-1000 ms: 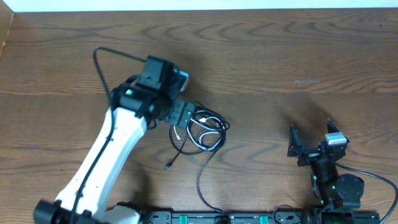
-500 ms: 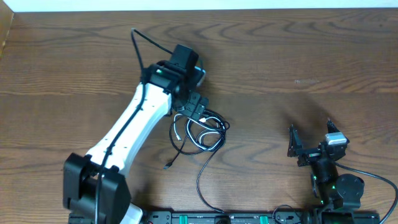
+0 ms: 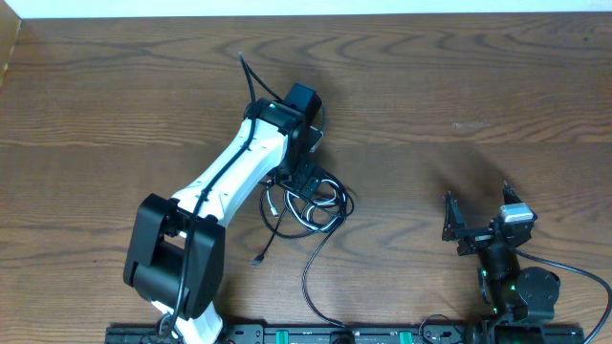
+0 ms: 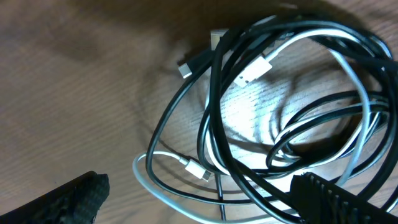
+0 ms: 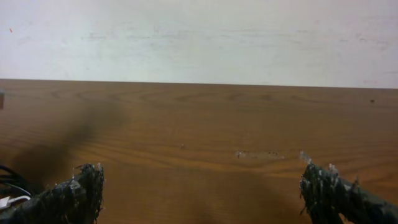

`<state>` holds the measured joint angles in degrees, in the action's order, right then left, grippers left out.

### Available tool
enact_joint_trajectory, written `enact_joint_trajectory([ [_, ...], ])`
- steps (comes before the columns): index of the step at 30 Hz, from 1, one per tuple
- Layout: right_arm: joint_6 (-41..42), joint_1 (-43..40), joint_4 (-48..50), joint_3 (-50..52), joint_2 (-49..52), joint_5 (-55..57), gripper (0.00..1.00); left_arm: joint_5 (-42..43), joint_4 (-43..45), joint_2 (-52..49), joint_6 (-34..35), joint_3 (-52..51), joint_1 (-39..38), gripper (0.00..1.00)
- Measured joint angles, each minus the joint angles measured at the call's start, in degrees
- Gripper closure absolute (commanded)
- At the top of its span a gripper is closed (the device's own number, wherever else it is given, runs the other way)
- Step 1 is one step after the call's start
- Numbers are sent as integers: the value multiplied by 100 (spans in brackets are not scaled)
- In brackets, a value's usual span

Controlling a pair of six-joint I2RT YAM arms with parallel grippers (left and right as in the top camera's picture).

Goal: Untangle cables
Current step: 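Reach the left gripper forward and lower it onto the cable bundle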

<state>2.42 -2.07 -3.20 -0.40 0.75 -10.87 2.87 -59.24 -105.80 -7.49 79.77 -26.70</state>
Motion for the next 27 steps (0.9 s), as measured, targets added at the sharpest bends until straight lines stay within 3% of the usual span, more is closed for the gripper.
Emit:
enact_joint_trajectory([
  [22, 0, 0, 0, 0, 0, 0, 1, 31, 210, -61, -13, -590, 0, 0],
  [27, 0, 0, 0, 0, 0, 0, 1, 48, 459, -61, -26, -837, 0, 9],
])
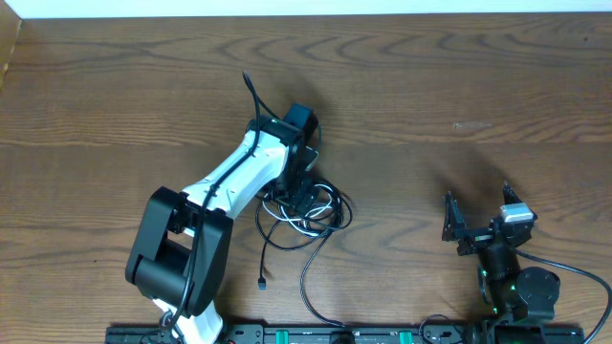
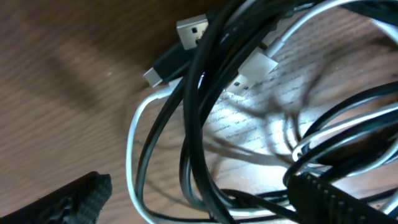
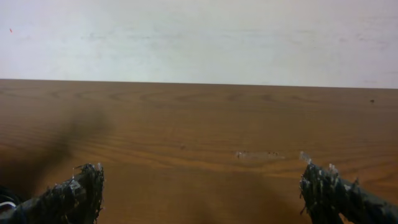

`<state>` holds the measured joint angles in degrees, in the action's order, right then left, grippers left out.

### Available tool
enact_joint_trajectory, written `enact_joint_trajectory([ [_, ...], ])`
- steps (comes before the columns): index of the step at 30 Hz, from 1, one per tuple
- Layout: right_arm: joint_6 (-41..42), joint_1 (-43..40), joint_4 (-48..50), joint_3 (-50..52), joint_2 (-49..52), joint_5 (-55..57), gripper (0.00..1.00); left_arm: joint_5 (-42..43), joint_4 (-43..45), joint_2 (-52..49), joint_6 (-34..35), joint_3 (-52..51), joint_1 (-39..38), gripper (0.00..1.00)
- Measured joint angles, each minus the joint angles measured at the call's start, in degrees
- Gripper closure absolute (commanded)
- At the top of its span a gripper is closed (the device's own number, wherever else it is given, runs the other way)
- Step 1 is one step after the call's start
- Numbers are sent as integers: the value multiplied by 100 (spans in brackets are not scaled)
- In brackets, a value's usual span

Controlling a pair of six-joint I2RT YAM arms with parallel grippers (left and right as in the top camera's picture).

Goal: Untangle cables
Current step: 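Reach the left gripper forward and lower it onto the cable bundle, then close the left gripper on the black cables and lift the bundle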

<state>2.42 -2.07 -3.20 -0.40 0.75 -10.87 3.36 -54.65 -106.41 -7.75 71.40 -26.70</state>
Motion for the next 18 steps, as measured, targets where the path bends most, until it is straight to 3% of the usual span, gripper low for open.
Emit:
enact_joint_trajectory([
  [6, 0, 0, 0, 0, 0, 0, 1, 44, 433, 0, -2, -310, 0, 20],
  [13, 0, 0, 0, 0, 0, 0, 1, 61, 695, 0, 7, -533, 0, 59],
  [16, 0, 0, 0, 0, 0, 0, 1, 61, 734, 0, 15, -540, 0, 92],
  [18, 0, 0, 0, 0, 0, 0, 1, 57, 772, 0, 4, -540, 0, 92],
])
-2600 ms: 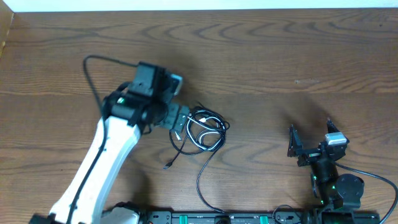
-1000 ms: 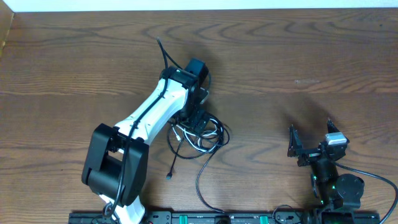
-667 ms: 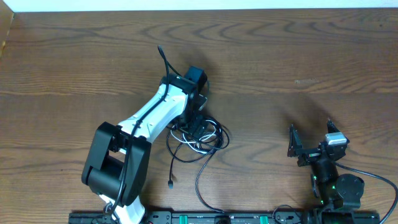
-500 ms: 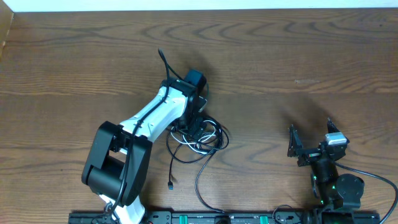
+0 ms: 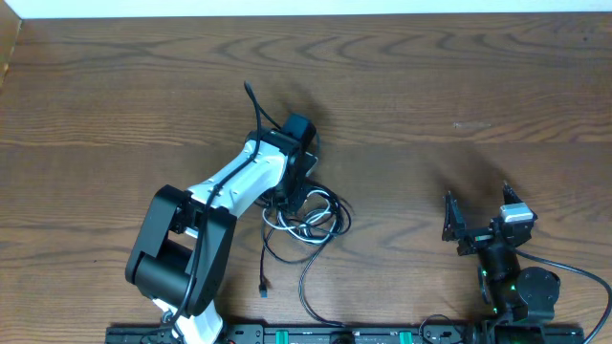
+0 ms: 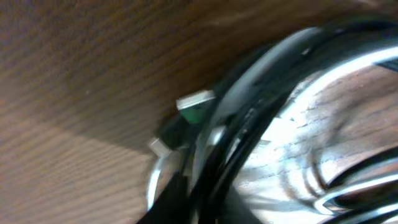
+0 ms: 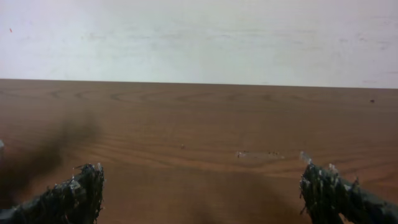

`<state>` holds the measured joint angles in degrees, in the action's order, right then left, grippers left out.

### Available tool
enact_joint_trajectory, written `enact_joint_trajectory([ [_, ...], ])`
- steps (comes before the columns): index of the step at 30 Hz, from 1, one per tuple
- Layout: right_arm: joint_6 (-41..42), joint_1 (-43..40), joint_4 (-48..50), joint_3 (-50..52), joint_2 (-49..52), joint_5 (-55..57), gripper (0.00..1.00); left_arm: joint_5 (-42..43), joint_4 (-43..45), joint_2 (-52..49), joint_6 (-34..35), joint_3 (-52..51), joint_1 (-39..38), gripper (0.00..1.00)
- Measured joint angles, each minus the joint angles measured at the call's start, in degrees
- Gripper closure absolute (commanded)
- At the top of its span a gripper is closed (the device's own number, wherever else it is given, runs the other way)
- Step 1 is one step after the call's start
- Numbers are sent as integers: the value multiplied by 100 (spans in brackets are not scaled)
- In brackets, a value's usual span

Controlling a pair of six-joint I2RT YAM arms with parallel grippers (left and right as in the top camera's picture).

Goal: Untangle cables
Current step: 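Close the left gripper on the black cables and lift the bundle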

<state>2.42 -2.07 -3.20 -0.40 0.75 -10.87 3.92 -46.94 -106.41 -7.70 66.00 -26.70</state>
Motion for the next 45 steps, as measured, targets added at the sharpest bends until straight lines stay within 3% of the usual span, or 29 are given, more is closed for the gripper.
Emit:
enact_joint_trajectory([
  [12, 0, 0, 0, 0, 0, 0, 1, 20, 140, 297, 13, 111, -4, 93],
  [29, 0, 0, 0, 0, 0, 0, 1, 22, 861, 3102, -380, 223, -4, 93],
  [45, 0, 0, 2, 0, 0, 0, 1, 280, 938, 3362, -693, 223, -4, 93],
])
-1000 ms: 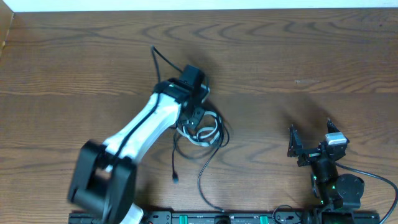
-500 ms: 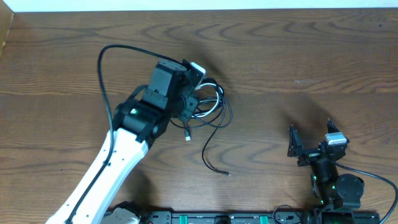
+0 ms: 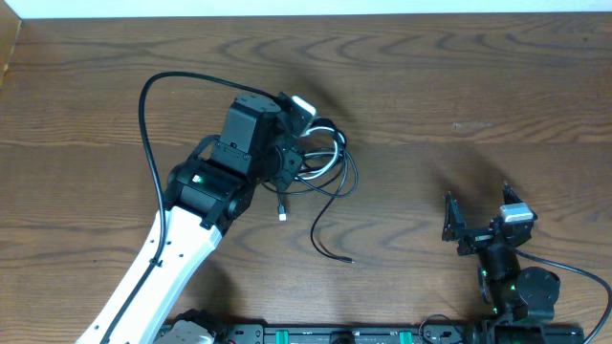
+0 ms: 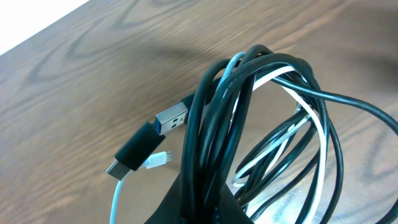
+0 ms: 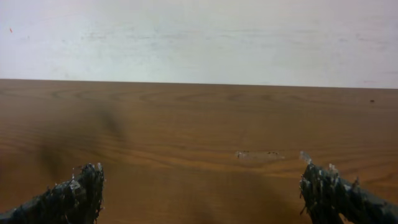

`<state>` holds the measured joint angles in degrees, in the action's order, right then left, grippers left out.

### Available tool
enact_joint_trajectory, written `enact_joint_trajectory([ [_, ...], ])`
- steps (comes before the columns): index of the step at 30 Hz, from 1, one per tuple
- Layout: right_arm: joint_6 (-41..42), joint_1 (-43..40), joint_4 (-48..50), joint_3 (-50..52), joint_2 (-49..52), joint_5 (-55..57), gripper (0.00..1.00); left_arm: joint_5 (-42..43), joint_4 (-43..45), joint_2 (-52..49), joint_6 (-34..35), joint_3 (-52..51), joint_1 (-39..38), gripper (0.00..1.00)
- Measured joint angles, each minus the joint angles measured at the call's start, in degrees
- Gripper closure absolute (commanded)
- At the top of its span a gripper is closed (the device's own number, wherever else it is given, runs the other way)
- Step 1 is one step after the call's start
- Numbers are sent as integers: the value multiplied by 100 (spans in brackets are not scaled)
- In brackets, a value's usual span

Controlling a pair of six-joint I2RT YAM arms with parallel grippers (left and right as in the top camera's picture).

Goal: Untangle cables
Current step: 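Close the left gripper on the black cables and lift the bundle, then move the right gripper toward the hanging cables below the left gripper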

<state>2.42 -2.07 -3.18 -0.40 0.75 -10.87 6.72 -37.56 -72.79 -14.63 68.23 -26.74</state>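
Observation:
A tangle of black and white cables [image 3: 323, 161] hangs off the table, with my left gripper [image 3: 287, 161] shut on several of its strands. The left wrist view shows the looped bundle [image 4: 261, 118] rising out of my left gripper [image 4: 208, 208], a black USB plug [image 4: 169, 118] sticking out left and a white cable [image 4: 117, 196] below it. A loose black end [image 3: 346, 258] trails on the wood. A white plug [image 3: 282, 212] dangles. My right gripper [image 3: 476, 218] stands open low over the table at the near right, holding nothing [image 5: 202, 190].
The brown wooden table [image 3: 478, 86] runs to a white wall at the far edge. A black rail [image 3: 316, 334] with green lights lies along the near edge. The left arm's own black cable [image 3: 145, 96] arcs out to the left.
My left gripper was low on the tangle lying on the table. Now it holds the bundle raised and farther back, with loose ends hanging and trailing. The right arm has not moved.
My left gripper hovered open above the tangle on the table. It was then closer, its fingers either side of black strands, then down against the bundle. Now it is shut on the strands with the tangle lifted. The right gripper stayed open throughout.

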Motion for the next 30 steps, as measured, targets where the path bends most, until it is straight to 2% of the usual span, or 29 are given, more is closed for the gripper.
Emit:
enact_joint_trajectory([
  [9, 11, 0, 221, 0, 0, -90, 1, 616, 190, 0, -487, 0, 0, 93],
  [15, 151, 0, 673, -35, 4, -979, 1, 675, 337, 0, -520, 0, 0, 92],
  [22, 208, 0, -693, -1049, 83, -1539, 1, 754, 341, 0, -588, 0, 0, 93],
  [30, 39, 0, -2033, -2809, 901, -2166, 1, 1620, 356, 0, -1099, 0, -7, 92],
])
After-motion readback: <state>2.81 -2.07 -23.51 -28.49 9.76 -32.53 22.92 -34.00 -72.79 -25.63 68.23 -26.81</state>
